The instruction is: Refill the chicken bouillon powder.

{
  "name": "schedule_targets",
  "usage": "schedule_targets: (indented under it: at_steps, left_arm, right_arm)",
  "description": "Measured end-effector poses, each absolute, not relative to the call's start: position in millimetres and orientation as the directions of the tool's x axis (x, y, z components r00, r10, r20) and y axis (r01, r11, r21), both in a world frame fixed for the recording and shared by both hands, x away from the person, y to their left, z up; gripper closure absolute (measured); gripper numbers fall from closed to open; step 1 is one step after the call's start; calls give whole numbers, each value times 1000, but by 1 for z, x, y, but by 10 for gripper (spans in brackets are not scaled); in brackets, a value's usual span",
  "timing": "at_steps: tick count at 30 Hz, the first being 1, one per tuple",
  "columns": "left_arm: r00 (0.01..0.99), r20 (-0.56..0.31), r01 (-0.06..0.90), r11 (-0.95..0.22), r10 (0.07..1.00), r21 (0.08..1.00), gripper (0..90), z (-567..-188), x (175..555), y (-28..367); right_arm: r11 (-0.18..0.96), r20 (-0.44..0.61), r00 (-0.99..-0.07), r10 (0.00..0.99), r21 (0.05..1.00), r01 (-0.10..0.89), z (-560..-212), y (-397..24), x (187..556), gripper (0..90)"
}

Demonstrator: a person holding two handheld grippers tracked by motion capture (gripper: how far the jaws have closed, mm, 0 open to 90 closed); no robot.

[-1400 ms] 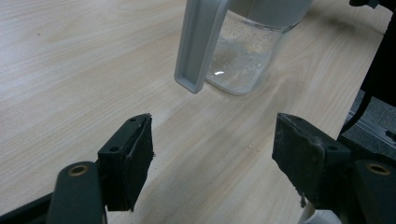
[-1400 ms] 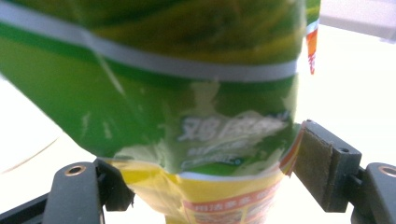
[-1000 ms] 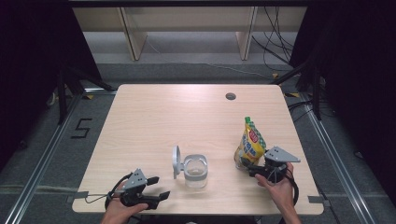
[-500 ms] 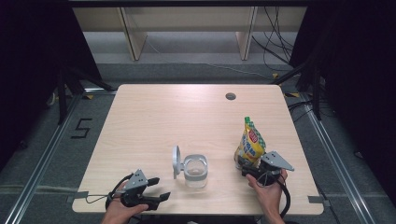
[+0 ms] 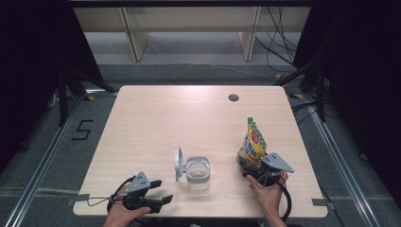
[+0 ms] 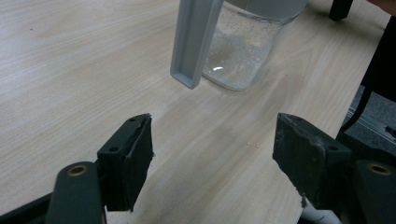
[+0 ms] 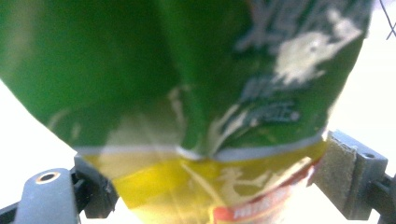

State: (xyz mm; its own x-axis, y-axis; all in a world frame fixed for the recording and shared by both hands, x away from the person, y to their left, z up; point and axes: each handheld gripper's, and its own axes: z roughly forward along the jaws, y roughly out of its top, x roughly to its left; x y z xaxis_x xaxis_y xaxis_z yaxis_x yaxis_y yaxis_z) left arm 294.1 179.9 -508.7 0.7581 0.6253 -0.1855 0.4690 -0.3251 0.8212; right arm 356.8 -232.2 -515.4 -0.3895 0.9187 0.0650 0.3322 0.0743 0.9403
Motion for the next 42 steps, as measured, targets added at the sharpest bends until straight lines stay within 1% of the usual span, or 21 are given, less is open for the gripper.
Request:
schedule_targets:
  at_steps: [4, 5, 6, 8, 11, 12, 15, 16, 18, 19, 20, 23, 24, 29, 30, 32, 36, 39, 40, 41, 42]
  left_arm:
    - [746, -207, 487, -307, 633, 818, 282, -509, 293, 178]
    - [755, -183, 482, -345, 629, 805, 282, -509, 294, 180]
    - [758, -180, 477, -345, 627, 809, 282, -508, 294, 180]
    - [744, -210, 488, -303, 634, 818, 282, -509, 293, 178]
    - [746, -208, 487, -305, 633, 819, 282, -510, 293, 178]
    - [751, -203, 485, -316, 629, 815, 282, -509, 293, 179]
    - [758, -195, 476, -322, 623, 819, 283, -508, 294, 180]
    - [759, -190, 469, -320, 623, 823, 283, -508, 294, 180]
    - [757, -191, 471, -319, 625, 822, 283, -508, 294, 181]
    - [762, -165, 463, -349, 626, 815, 283, -507, 295, 183]
    - [749, -199, 484, -316, 632, 816, 283, -508, 294, 181]
    - [750, -178, 479, -337, 638, 810, 283, -507, 295, 184]
    - [741, -195, 481, -306, 642, 822, 283, -509, 295, 183]
    - [741, -185, 479, -316, 645, 819, 283, -508, 296, 185]
    - [737, -186, 485, -318, 649, 815, 283, -509, 296, 185]
    - [744, -168, 473, -333, 646, 816, 282, -508, 296, 186]
    - [746, -174, 466, -319, 642, 825, 273, -509, 298, 186]
    - [735, -167, 482, -333, 658, 810, 254, -509, 298, 187]
    - [732, -183, 469, -292, 656, 833, 240, -510, 298, 185]
    - [737, -174, 469, -309, 653, 827, 235, -509, 298, 186]
    - [735, -172, 469, -308, 656, 828, 232, -509, 298, 186]
  right_arm:
    - [86, 55, -398, 916, 941, 328, -515, -232, 358, 168]
    - [77, 53, -404, 913, 951, 298, -516, -231, 360, 175]
    - [82, 46, -402, 915, 952, 295, -516, -231, 360, 180]
    - [65, 67, -395, 916, 948, 312, -516, -230, 360, 204]
    - [68, 62, -387, 920, 948, 312, -516, -230, 360, 224]
    - [102, 29, -403, 915, 949, 299, -514, -231, 362, 248]
    - [121, 13, -402, 916, 944, 306, -511, -232, 362, 279]
    - [183, -50, -416, 908, 941, 286, -508, -232, 362, 302]
    - [173, -30, -417, 909, 935, 309, -507, -232, 361, 305]
    - [189, -43, -427, 903, 933, 306, -505, -232, 361, 311]
    - [203, -57, -432, 900, 932, 300, -504, -232, 361, 317]
    - [233, -79, -450, 890, 926, 297, -501, -232, 359, 326]
    - [249, -95, -457, 884, 924, 291, -499, -233, 357, 328]
    - [369, -216, -495, 842, 899, 235, -486, -231, 342, 335]
    - [402, -268, -492, 828, 896, 190, -481, -230, 339, 335]
    - [428, -307, -488, 817, 890, 158, -476, -229, 334, 335]
    - [486, -381, -495, 781, 868, 100, -468, -226, 320, 336]
    - [540, -442, -497, 747, 840, 64, -463, -224, 311, 337]
    - [550, -453, -496, 741, 833, 61, -462, -223, 308, 337]
    - [590, -497, -503, 707, 806, 34, -460, -223, 305, 337]
    - [595, -503, -503, 703, 803, 27, -459, -222, 304, 337]
